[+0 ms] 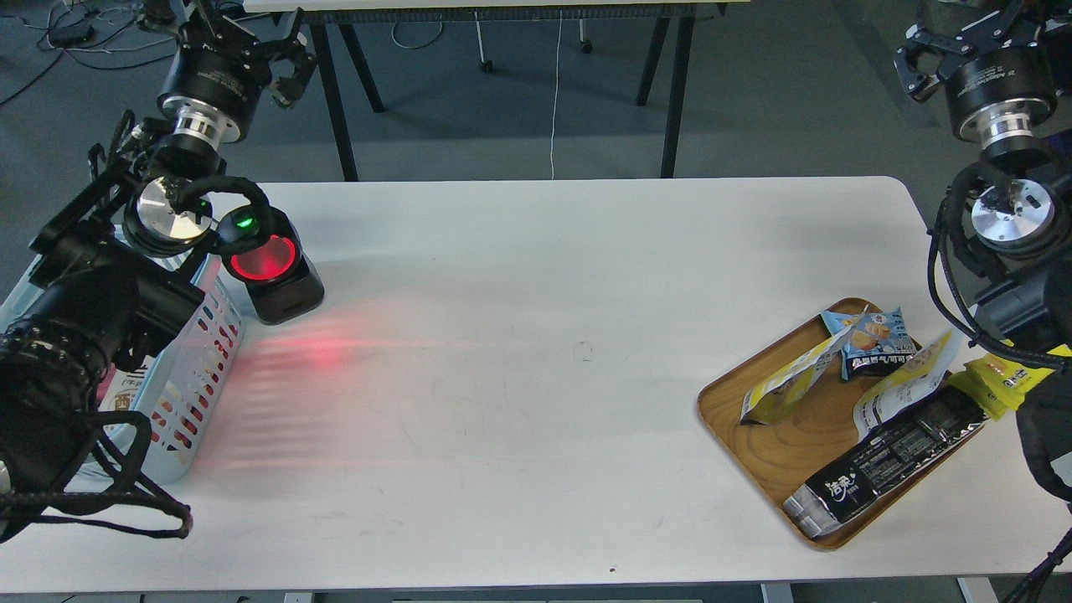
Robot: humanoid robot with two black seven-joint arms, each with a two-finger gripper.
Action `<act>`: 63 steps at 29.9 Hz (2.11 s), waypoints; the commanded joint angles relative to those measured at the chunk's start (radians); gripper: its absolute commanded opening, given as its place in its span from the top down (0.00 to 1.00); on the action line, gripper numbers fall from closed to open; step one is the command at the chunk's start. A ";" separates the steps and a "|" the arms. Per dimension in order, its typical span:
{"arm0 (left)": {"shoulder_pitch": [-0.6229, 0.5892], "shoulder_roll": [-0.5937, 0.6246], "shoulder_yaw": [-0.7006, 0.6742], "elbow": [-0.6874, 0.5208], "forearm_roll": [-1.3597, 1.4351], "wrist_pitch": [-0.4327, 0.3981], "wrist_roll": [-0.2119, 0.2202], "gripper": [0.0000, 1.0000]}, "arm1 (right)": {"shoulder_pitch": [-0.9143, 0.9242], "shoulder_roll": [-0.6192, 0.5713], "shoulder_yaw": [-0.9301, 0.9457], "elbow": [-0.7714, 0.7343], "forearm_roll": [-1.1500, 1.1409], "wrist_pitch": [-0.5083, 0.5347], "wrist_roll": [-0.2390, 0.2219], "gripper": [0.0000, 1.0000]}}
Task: Scan snack and place in basket
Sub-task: 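Move the right gripper from rest toward the snacks on the wooden tray, then lower the right gripper and grasp the yellow-and-white snack pouch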
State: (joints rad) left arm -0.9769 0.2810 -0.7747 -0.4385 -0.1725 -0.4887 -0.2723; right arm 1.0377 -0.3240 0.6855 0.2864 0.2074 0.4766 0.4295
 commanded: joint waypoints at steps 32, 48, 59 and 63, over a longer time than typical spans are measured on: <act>0.009 0.058 0.005 -0.009 0.005 0.000 0.007 0.00 | 0.537 -0.267 -0.776 0.589 -0.897 0.012 0.059 0.00; 0.018 0.055 0.002 -0.011 0.005 0.000 0.004 0.00 | 0.828 -0.268 -1.244 0.980 -1.545 -0.145 0.059 0.01; 0.021 0.055 0.003 -0.011 0.005 0.000 0.001 0.00 | 0.871 -0.354 -1.394 1.226 -1.807 -0.176 0.059 0.03; 0.020 0.055 0.003 -0.011 0.005 0.000 0.001 0.00 | 0.871 -0.395 -1.455 1.293 -1.916 -0.193 0.059 0.04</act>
State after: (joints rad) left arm -0.9561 0.3362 -0.7716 -0.4495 -0.1671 -0.4887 -0.2716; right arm 1.9078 -0.6913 -0.7286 1.5297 -1.6358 0.2987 0.4885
